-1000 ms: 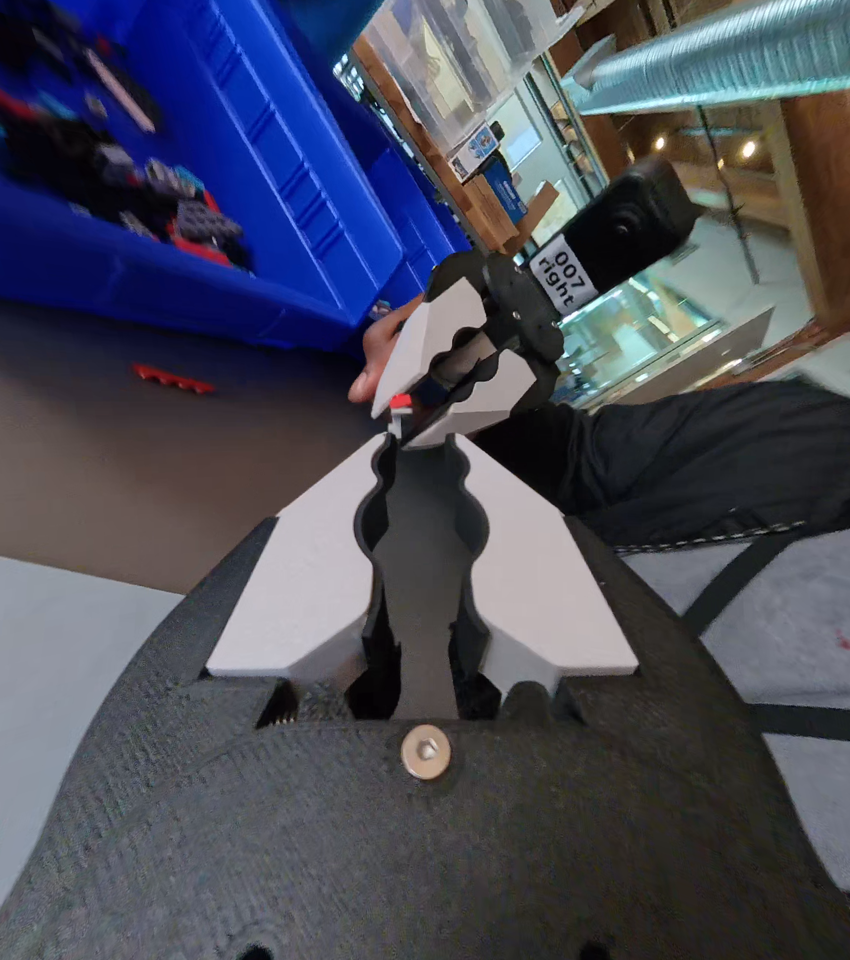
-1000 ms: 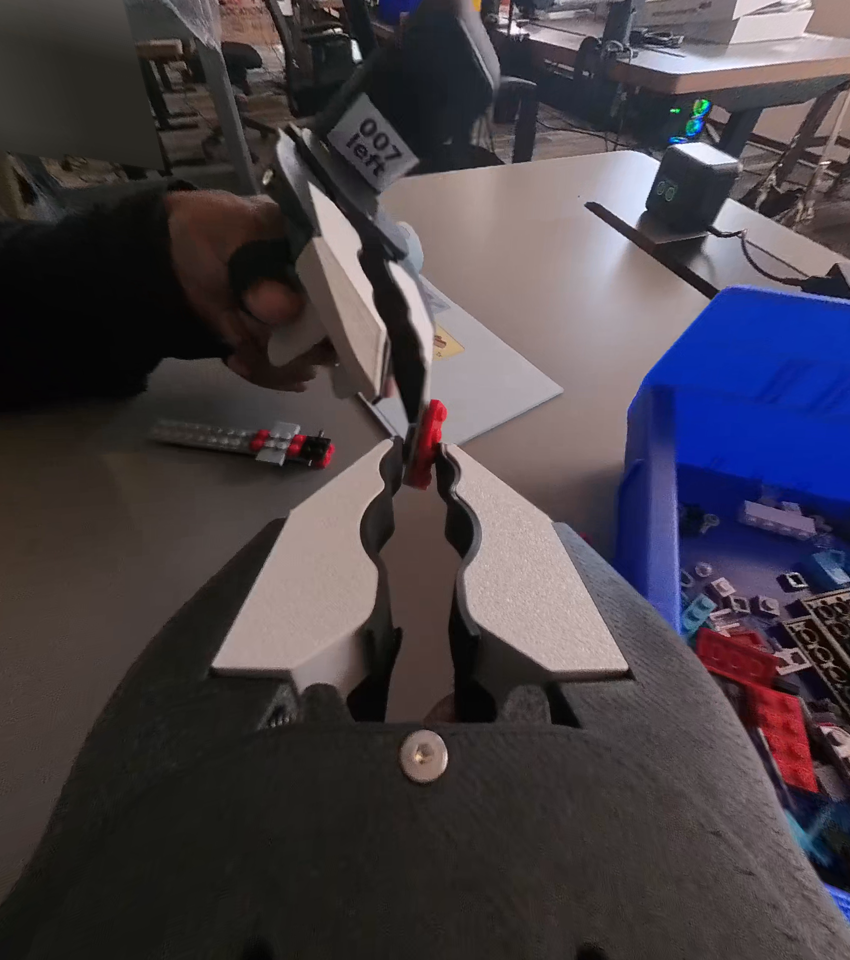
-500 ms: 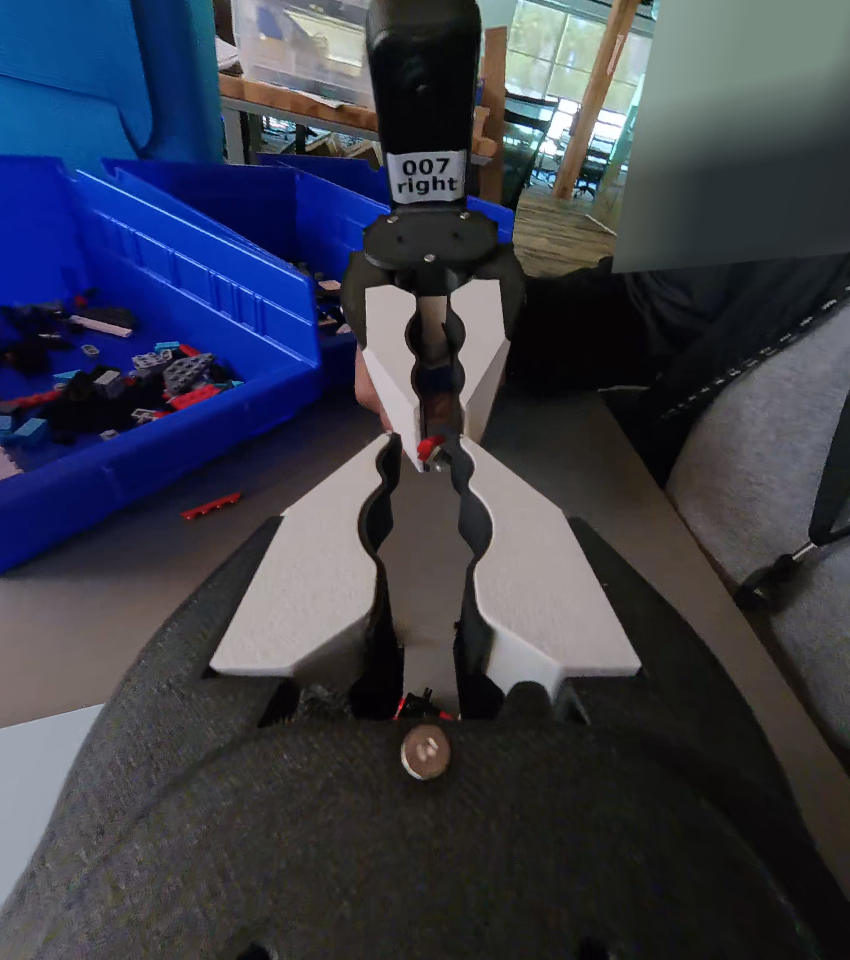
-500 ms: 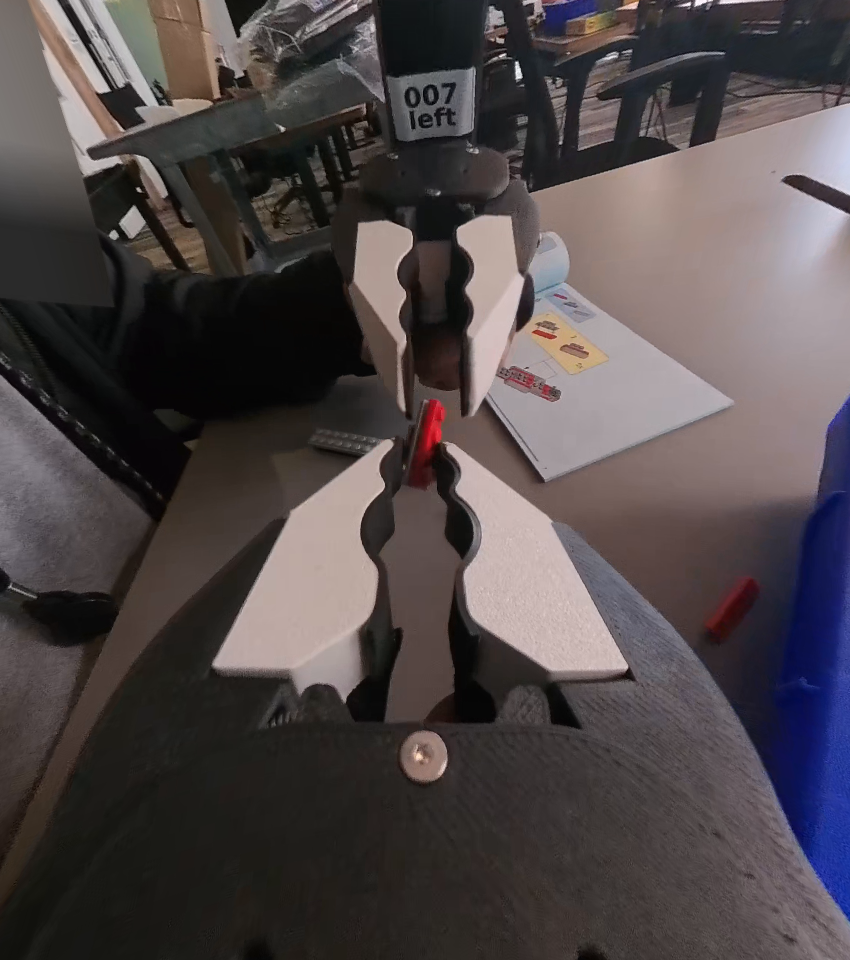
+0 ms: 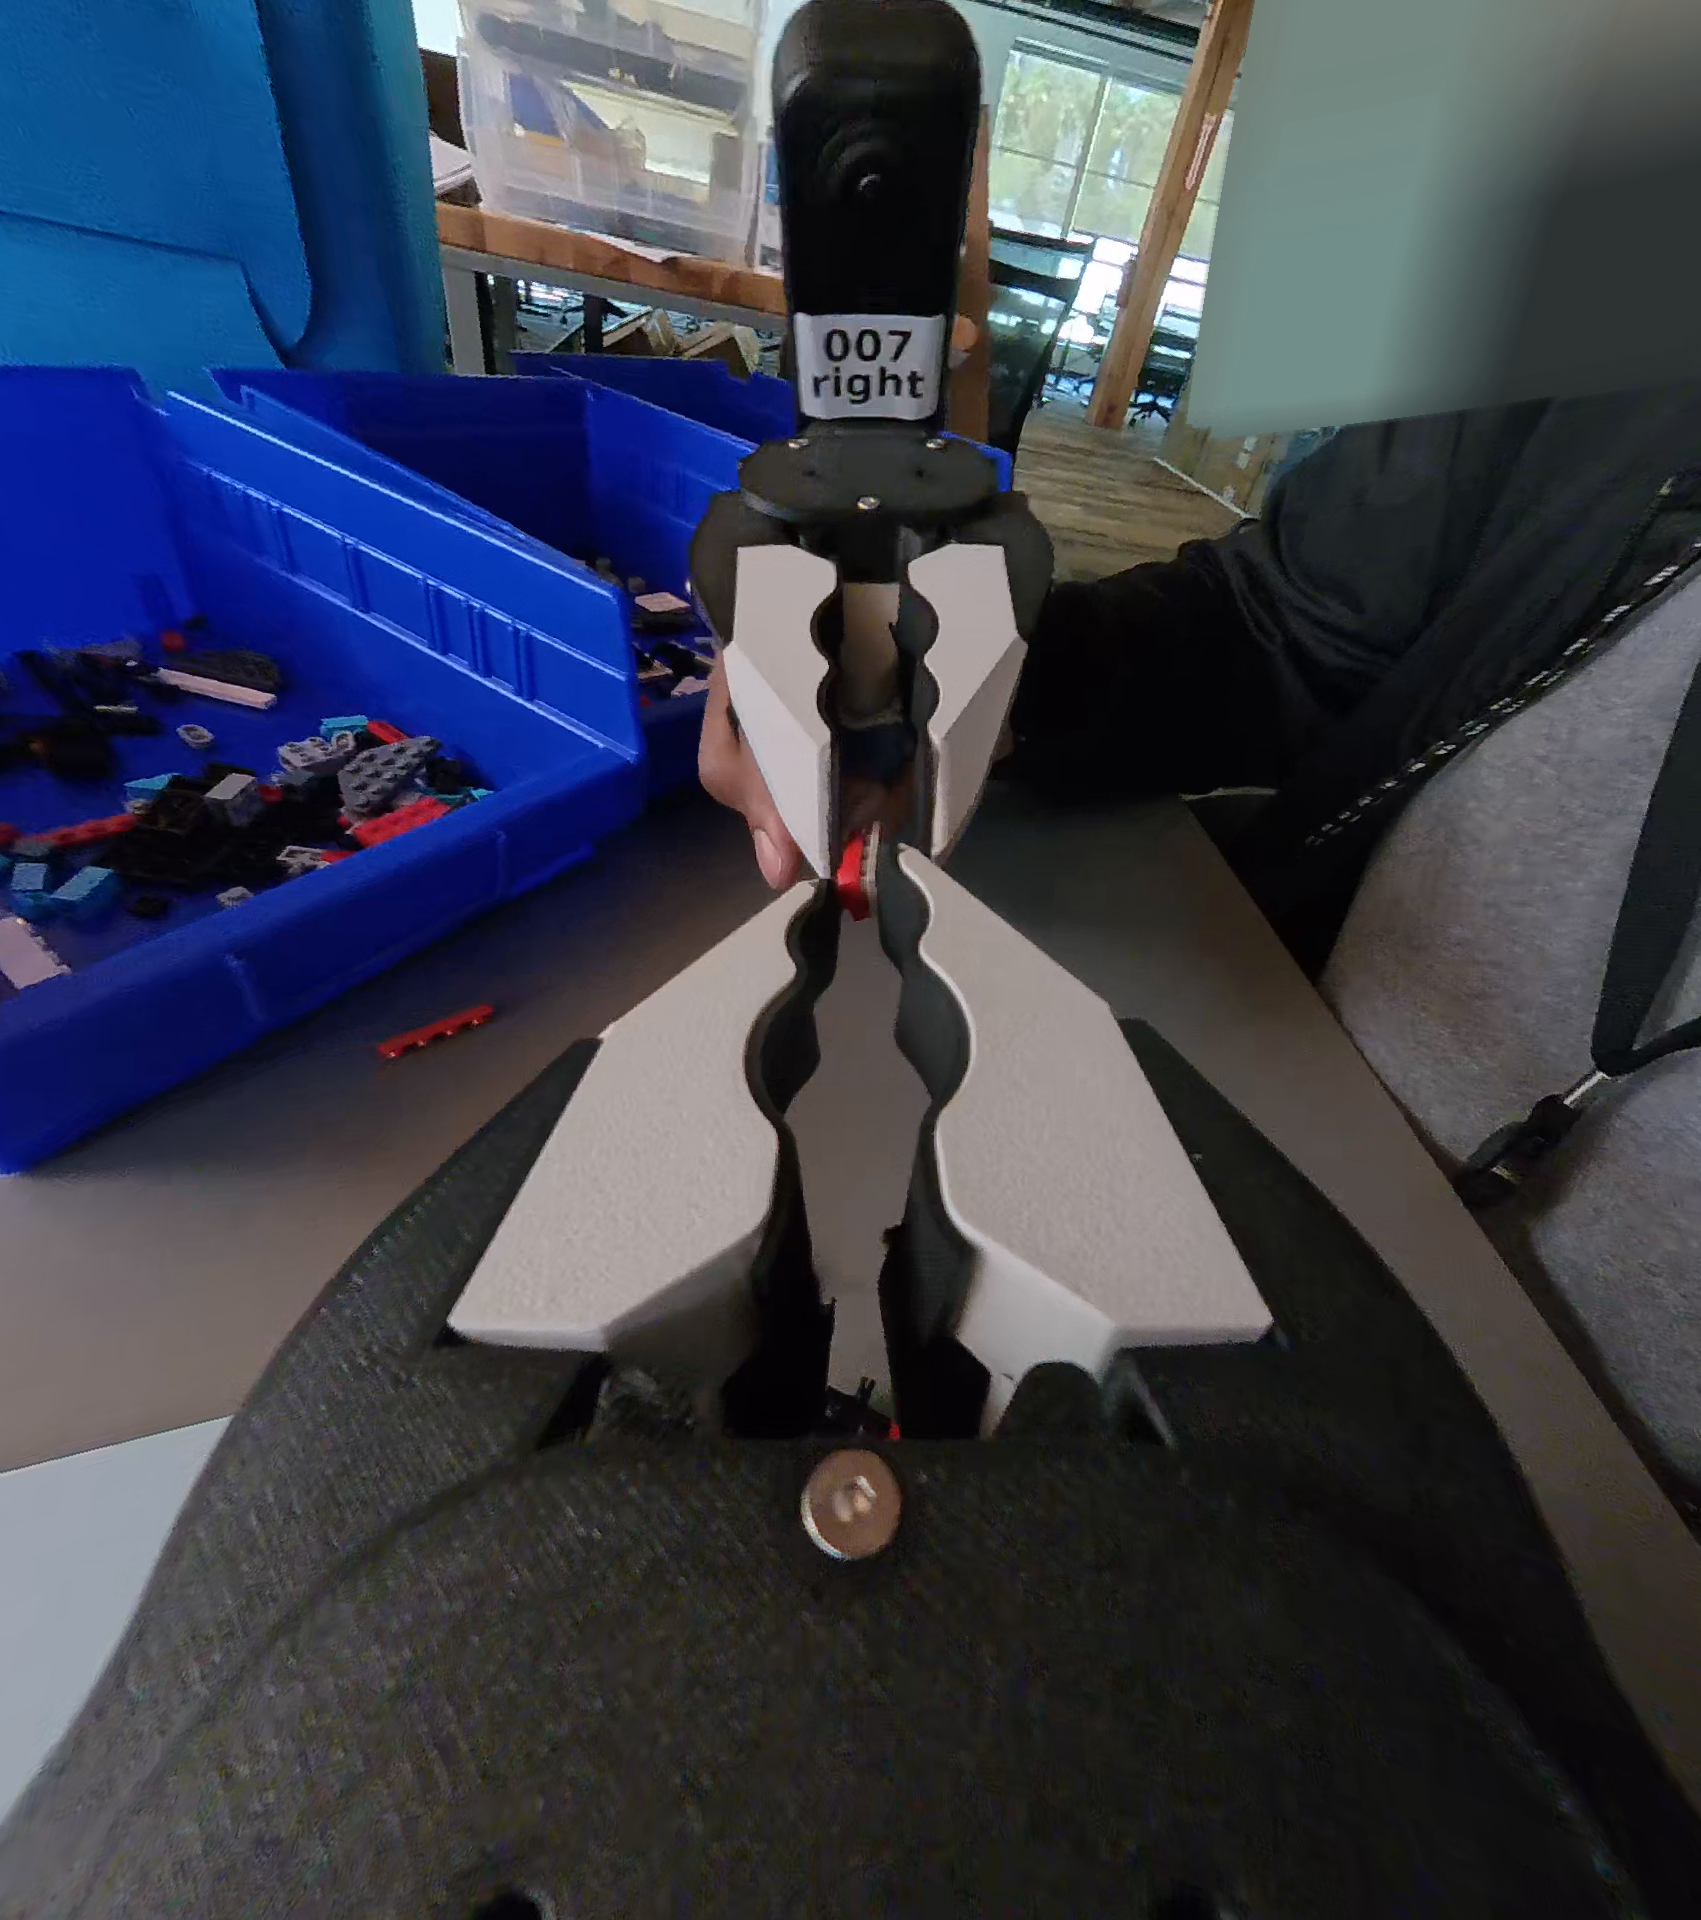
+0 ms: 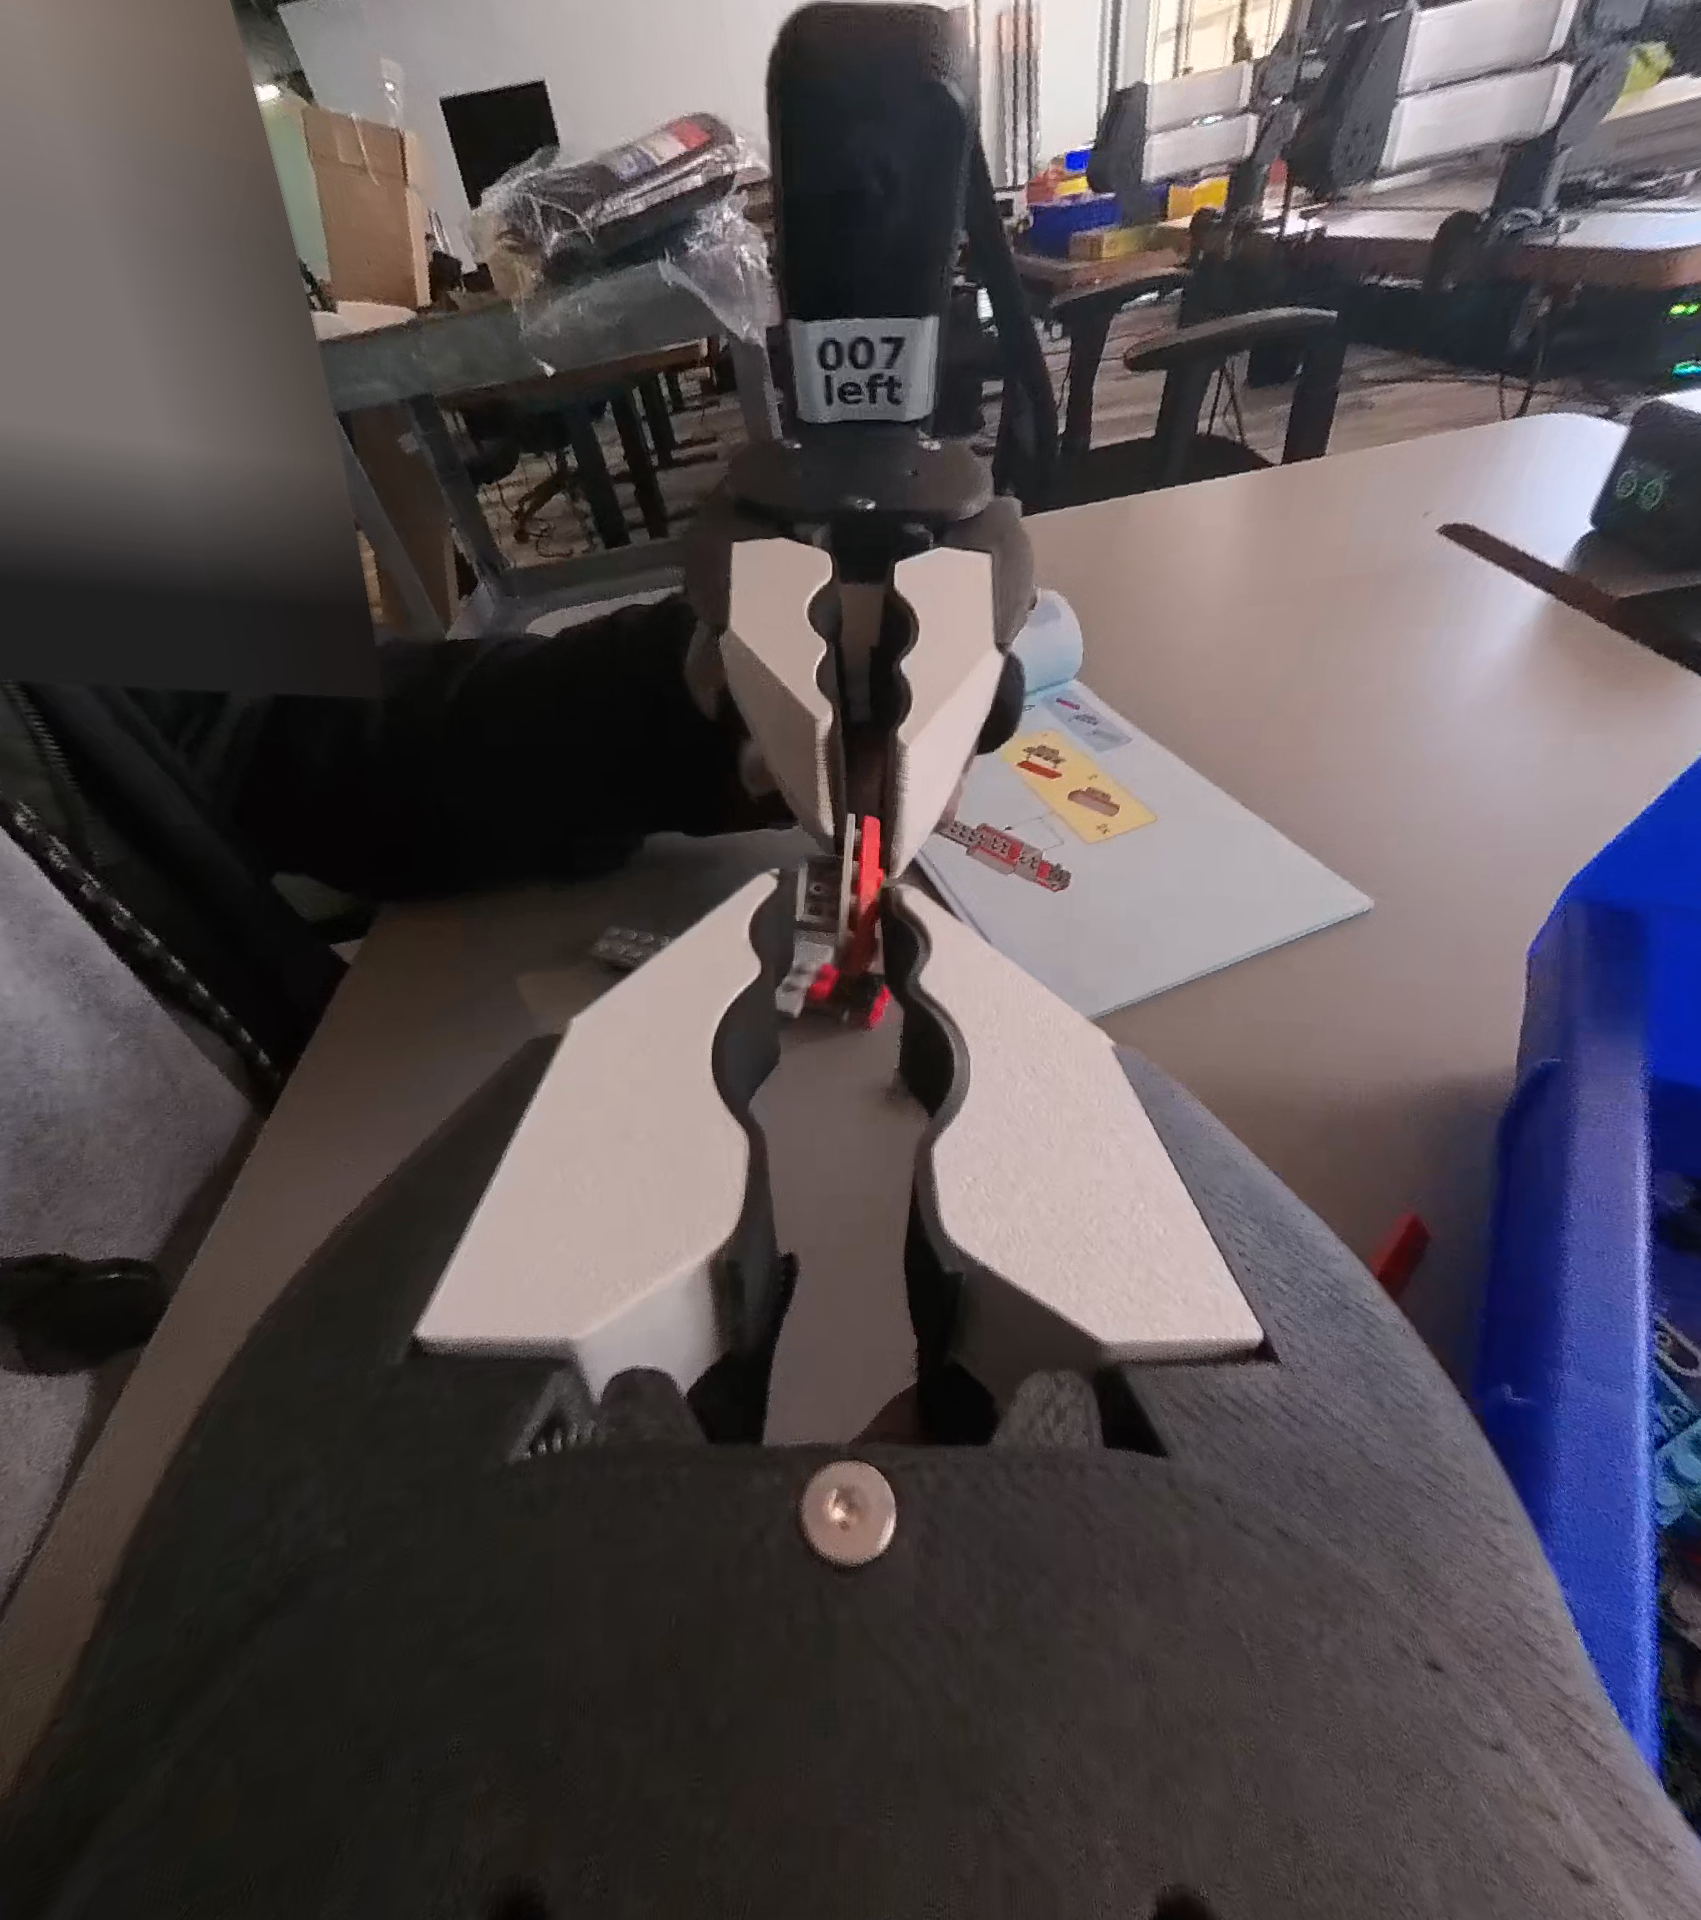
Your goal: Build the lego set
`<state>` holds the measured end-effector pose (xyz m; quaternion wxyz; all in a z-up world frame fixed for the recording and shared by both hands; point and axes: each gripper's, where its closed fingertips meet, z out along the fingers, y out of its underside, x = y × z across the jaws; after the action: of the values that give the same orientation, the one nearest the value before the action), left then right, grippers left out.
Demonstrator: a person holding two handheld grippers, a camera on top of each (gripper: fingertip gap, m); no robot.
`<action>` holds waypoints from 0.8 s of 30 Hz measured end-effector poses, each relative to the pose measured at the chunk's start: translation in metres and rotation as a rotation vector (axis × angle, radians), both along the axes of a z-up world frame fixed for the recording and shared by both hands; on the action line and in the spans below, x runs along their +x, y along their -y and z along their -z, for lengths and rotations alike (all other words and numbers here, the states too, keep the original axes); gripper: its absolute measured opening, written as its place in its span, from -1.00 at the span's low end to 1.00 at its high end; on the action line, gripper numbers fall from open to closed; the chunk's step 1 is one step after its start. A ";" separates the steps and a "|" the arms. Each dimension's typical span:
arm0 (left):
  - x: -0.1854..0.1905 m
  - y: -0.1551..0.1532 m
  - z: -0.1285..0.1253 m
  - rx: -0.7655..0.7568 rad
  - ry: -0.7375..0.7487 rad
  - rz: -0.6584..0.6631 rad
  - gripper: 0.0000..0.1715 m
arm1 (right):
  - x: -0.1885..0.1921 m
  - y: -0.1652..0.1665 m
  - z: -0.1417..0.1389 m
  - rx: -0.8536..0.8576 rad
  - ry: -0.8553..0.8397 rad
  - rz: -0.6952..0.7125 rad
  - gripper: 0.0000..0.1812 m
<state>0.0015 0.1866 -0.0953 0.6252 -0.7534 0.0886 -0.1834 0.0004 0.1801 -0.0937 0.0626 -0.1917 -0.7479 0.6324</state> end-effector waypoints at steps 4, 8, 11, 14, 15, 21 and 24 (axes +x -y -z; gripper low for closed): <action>-0.004 0.000 -0.003 0.029 -0.027 -0.030 -0.92 | -0.005 -0.004 -0.004 -0.046 0.001 0.028 -0.78; -0.015 0.002 -0.010 0.073 -0.067 -0.087 -0.92 | -0.017 -0.015 -0.014 -0.173 0.013 0.098 -0.74; -0.026 0.006 -0.014 0.103 -0.077 -0.137 -0.92 | -0.019 -0.015 -0.014 -0.220 0.001 0.125 -0.70; -0.034 0.011 -0.020 0.129 -0.108 -0.181 -0.92 | -0.017 -0.010 -0.008 -0.205 -0.047 0.151 -0.68; -0.036 0.013 -0.021 0.133 -0.128 -0.195 -0.92 | -0.016 -0.008 -0.006 -0.200 -0.066 0.160 -0.68; -0.053 0.023 -0.024 0.190 -0.195 -0.300 -0.93 | -0.008 -0.010 -0.012 -0.282 -0.113 0.181 -0.69; -0.056 0.028 -0.028 0.201 -0.226 -0.337 -0.93 | -0.007 -0.012 -0.012 -0.292 -0.111 0.190 -0.69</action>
<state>-0.0547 0.1585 -0.0674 0.7050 -0.7073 0.0489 0.0188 -0.0062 0.1920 -0.0813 0.1348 -0.2335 -0.6219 0.7352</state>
